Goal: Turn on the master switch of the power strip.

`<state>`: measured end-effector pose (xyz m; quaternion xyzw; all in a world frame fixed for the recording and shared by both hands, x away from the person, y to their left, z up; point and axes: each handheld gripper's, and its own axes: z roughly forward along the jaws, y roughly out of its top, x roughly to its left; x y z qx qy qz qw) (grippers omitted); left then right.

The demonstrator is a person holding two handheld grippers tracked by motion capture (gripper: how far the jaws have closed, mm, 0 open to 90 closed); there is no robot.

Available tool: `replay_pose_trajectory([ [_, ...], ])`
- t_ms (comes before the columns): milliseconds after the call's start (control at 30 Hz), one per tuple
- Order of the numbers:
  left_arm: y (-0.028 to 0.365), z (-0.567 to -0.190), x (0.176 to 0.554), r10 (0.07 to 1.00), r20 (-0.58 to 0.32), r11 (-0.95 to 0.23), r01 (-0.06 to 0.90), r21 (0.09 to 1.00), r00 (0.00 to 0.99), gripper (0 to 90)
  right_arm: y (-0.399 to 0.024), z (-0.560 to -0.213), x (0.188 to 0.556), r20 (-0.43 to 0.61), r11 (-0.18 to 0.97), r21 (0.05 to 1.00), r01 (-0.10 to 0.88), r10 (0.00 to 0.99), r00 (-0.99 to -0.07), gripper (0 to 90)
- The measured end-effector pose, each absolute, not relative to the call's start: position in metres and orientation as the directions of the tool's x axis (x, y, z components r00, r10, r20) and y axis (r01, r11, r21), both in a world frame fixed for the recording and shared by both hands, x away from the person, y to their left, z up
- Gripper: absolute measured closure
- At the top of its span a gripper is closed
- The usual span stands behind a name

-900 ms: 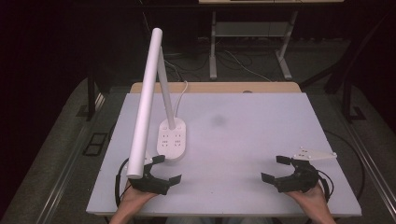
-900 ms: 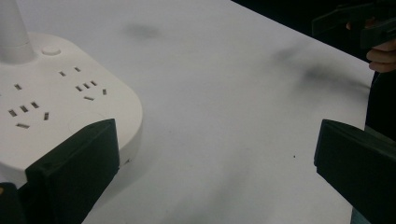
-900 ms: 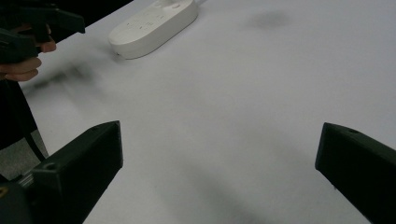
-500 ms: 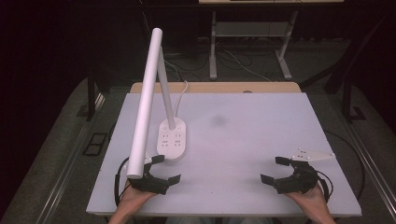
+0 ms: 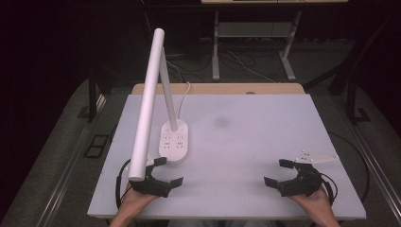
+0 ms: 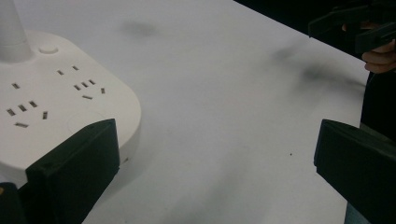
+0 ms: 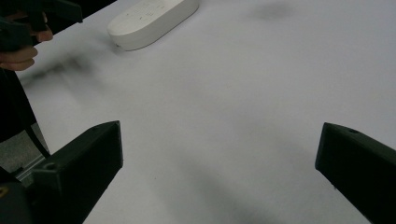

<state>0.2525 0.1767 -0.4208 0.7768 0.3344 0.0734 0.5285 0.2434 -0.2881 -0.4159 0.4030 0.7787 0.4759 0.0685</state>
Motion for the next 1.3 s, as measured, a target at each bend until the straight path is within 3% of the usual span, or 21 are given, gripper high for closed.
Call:
replay_pose_trajectory([
  [1300, 0.199, -0.390, 0.274, 0.641, -0.207, -0.260, 0.462, 0.848, 0.740, 0.0, -0.289, -0.417, 0.243, 0.271, 0.229, 0.790, 0.568, 0.701, -0.660, 0.2],
])
